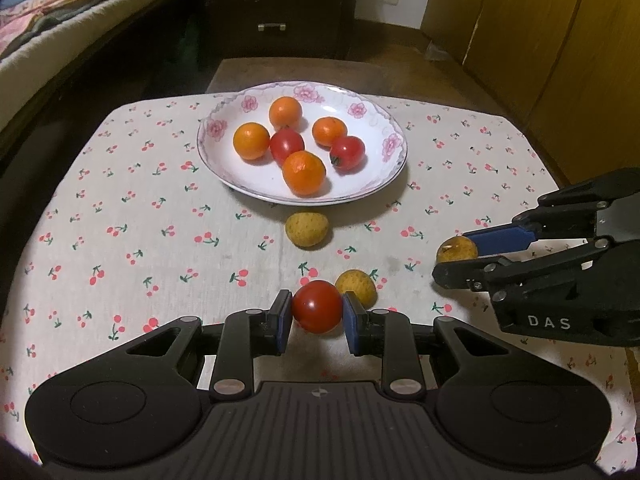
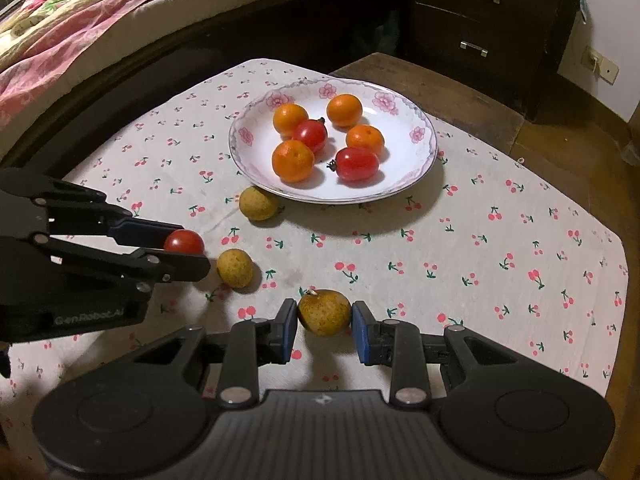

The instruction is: Organize fruits

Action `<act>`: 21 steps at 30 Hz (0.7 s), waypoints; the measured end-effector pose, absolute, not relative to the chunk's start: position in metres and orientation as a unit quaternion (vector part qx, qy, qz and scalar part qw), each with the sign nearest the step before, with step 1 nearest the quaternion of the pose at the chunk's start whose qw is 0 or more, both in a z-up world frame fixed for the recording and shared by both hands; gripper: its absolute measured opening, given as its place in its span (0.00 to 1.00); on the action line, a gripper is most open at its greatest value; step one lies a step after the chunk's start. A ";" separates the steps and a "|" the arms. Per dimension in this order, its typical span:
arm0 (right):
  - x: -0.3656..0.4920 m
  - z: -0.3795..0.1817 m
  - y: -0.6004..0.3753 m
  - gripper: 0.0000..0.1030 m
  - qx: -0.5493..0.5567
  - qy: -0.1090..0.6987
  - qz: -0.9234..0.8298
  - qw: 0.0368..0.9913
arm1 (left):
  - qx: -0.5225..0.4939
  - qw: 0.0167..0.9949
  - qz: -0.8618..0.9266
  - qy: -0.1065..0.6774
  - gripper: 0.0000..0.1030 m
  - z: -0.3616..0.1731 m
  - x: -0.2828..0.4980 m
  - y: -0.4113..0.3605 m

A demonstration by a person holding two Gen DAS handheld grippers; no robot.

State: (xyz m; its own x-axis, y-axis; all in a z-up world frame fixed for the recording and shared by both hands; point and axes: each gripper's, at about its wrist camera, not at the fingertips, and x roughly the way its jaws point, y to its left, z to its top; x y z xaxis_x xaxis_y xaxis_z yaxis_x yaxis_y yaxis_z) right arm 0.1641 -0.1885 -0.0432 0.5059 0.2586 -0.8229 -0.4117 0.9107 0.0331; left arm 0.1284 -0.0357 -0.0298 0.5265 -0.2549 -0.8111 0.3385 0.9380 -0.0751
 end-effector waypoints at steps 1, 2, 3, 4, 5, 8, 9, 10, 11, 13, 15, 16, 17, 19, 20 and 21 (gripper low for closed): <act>0.164 -0.043 -0.188 0.33 -0.083 0.457 0.195 0.864 | 0.046 0.873 -0.170 0.456 0.34 -0.030 0.129 -0.036; 0.165 -0.043 -0.188 0.33 -0.083 0.457 0.195 0.864 | 0.046 0.873 -0.170 0.455 0.34 -0.029 0.129 -0.036; 0.165 -0.042 -0.188 0.33 -0.083 0.455 0.195 0.865 | 0.047 0.873 -0.170 0.454 0.34 -0.029 0.129 -0.037; 0.165 -0.041 -0.188 0.33 -0.082 0.454 0.196 0.866 | 0.047 0.874 -0.170 0.452 0.34 -0.028 0.129 -0.037; 0.165 -0.040 -0.187 0.33 -0.082 0.452 0.196 0.866 | 0.048 0.875 -0.170 0.451 0.34 -0.028 0.129 -0.037; 0.166 -0.037 -0.185 0.33 -0.080 0.447 0.198 0.869 | 0.047 0.877 -0.169 0.448 0.34 -0.026 0.130 -0.037; 0.166 -0.035 -0.185 0.33 -0.079 0.445 0.198 0.870 | 0.046 0.877 -0.169 0.448 0.34 -0.025 0.131 -0.037; 0.167 -0.034 -0.185 0.33 -0.078 0.444 0.198 0.870 | 0.047 0.877 -0.168 0.447 0.34 -0.025 0.132 -0.037; 0.168 -0.033 -0.185 0.33 -0.077 0.442 0.198 0.871 | 0.046 0.878 -0.169 0.445 0.34 -0.024 0.132 -0.038; 0.169 -0.031 -0.184 0.33 -0.075 0.439 0.198 0.873 | 0.046 0.879 -0.170 0.442 0.34 -0.021 0.133 -0.039; 0.171 -0.029 -0.184 0.33 -0.074 0.436 0.198 0.875 | 0.046 0.881 -0.172 0.439 0.34 -0.018 0.135 -0.040; 0.172 -0.029 -0.184 0.33 -0.073 0.435 0.197 0.875 | 0.047 0.882 -0.171 0.437 0.34 -0.018 0.136 -0.041; 0.172 -0.029 -0.184 0.33 -0.073 0.435 0.197 0.876 | 0.047 0.882 -0.170 0.437 0.34 -0.017 0.137 -0.040; 0.174 -0.029 -0.185 0.33 -0.072 0.435 0.196 0.876 | 0.045 0.882 -0.167 0.438 0.34 -0.017 0.138 -0.039; 0.174 -0.029 -0.185 0.33 -0.071 0.435 0.196 0.876 | 0.044 0.882 -0.167 0.439 0.34 -0.017 0.138 -0.037; 0.174 -0.029 -0.186 0.33 -0.071 0.435 0.196 0.876 | 0.044 0.880 -0.168 0.442 0.34 -0.018 0.139 -0.036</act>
